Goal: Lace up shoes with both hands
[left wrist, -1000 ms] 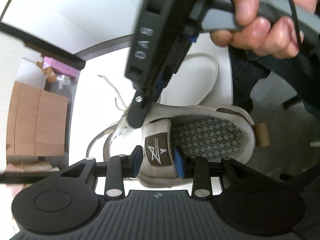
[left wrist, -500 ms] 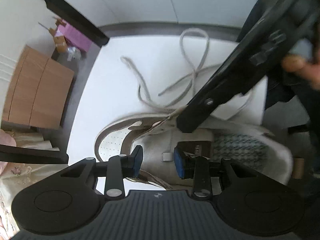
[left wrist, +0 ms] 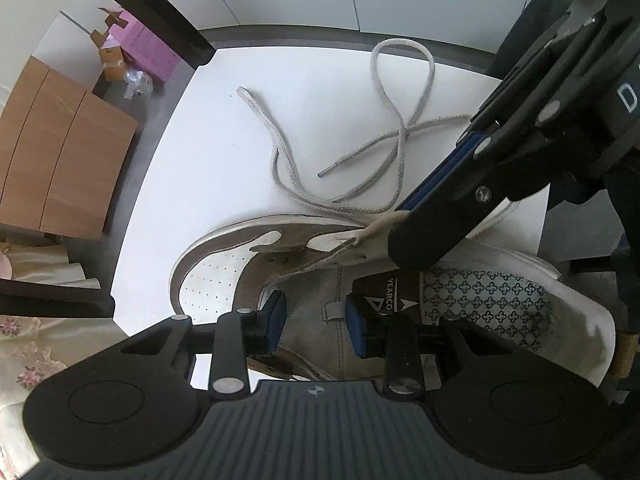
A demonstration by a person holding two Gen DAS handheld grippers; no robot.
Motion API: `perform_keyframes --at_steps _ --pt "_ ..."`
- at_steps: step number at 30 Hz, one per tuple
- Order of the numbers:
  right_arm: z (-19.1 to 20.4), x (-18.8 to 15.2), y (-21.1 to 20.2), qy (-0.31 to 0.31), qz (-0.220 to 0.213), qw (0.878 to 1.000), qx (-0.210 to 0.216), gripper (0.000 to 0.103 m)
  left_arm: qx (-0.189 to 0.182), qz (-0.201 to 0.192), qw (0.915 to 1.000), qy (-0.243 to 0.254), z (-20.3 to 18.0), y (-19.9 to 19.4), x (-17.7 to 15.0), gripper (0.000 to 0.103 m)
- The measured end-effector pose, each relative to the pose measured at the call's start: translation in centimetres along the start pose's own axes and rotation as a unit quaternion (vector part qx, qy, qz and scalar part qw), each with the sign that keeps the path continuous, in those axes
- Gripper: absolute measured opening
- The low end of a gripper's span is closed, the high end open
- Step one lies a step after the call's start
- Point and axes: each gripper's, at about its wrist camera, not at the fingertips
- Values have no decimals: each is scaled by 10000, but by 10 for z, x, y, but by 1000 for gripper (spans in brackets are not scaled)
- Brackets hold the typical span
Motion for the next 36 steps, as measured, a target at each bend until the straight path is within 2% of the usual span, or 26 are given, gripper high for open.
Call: perform_keyframes --at_steps 2,6,8,10,11,13,15,16,19,22,25,27,31,33,36 --pt "2 -1 0 -59 -7 10000 -19 20 62 -110 9999 -104 0 -6 -2 36" --pt "5 -3 -3 -182 -74 9998 -90 21 263 -475 9960 -712 2 -24 -11 37" --pt "6 -5 -6 -232 -115 9996 -125 23 507 -758 9905 -1026 -1 -37 -17 38" --pt "8 -6 -9 -328 -176 9991 -222 29 747 -1054 9816 -1403 -4 -51 -25 38" --pt "9 -7 -10 -394 -211 9986 -281 33 881 -1268 9736 -1683 -7 -60 -29 38" --pt "12 -9 -12 -545 -273 9975 -346 34 1148 -1727 9519 -2254 -16 -78 -40 38" --pt "15 -12 -13 -653 -328 9966 -390 35 1388 -2049 9271 -2815 -25 -90 -52 38" --pt "16 -13 -14 -684 -351 9962 -410 35 1469 -2142 9178 -3004 -30 -92 -57 38" --pt "19 -18 -14 -795 -395 9950 -460 35 1642 -2300 8920 -3528 -42 -91 -75 38" --pt "23 -25 -12 -1024 -408 9922 -586 34 1832 -2288 8589 -4201 -46 -85 -92 38" --pt "28 -33 -8 -1327 -412 9878 -699 34 2036 -2440 8280 -4621 -49 -84 -108 38" --pt "32 -38 -5 -1479 -432 9854 -725 34 1993 -2570 8126 -4836 -48 -86 -118 38" --pt "36 -44 -2 -1623 -509 9816 -868 30 1697 -2992 8049 -4834 -46 -95 -127 38" --pt "36 -44 -2 -1623 -514 9814 -884 26 1755 -2957 8078 -4788 -49 -92 -127 38" --pt "39 -47 -1 -1693 -519 9808 -821 24 1678 -3017 8073 -4786 -53 -90 -130 37"
Point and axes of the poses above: each gripper's, at about its wrist camera, not at the fingertips, and y roughly the way its jaws point, z to its left, x to its top, and after that the axes turned 14 degrees about -z, right-handed
